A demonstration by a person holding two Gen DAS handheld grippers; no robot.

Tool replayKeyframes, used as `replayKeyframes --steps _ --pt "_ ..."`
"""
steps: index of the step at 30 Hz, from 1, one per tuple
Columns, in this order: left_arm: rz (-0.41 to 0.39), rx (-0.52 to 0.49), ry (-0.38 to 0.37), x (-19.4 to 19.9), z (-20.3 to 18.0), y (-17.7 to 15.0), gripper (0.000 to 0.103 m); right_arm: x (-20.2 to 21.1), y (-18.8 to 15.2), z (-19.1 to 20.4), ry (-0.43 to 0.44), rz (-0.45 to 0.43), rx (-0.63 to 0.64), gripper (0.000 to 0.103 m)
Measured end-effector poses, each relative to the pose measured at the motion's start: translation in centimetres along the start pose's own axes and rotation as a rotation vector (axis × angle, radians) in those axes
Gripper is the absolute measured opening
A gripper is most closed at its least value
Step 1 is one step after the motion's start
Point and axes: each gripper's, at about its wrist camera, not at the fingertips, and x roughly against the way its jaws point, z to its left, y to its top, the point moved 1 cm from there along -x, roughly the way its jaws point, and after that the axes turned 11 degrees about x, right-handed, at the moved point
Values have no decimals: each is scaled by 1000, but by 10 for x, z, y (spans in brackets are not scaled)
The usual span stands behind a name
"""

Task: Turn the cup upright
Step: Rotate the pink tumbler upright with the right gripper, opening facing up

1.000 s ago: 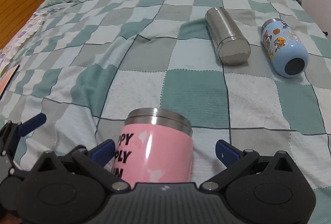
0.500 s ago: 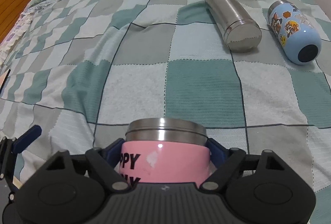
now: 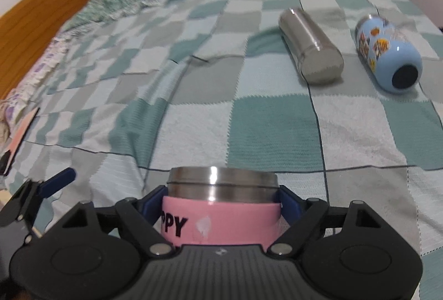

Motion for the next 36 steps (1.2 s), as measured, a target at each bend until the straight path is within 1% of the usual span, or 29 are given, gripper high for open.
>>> replayKeyframes --steps 5,8,10,12,15,19,21,24,25,27,36 --pt "-22 11 7 11 4 4 103 24 3 19 36 -164 104 83" --pt "-38 15 24 17 8 6 103 27 7 37 9 -267 191 83" --pt "-46 17 44 19 12 8 103 26 9 48 -14 -364 250 83" --pt "-46 29 64 19 16 10 103 21 15 57 -33 -412 279 83" --pt "-49 53 83 19 24 11 103 8 24 69 -38 -431 306 83" --pt "-46 63 104 17 29 11 103 -5 27 86 -77 -457 374 83" --pt "-43 67 114 15 31 11 103 -14 27 90 -81 -442 388 83" --pt "-38 67 119 14 32 9 103 -29 22 93 -86 -396 401 83" --pt "-35 65 124 13 32 9 103 -32 19 93 -87 -397 403 83" --pt "-31 67 127 11 33 7 103 -34 14 96 -92 -424 427 83" --pt "-24 65 124 11 32 5 103 -35 12 96 -88 -422 431 84"
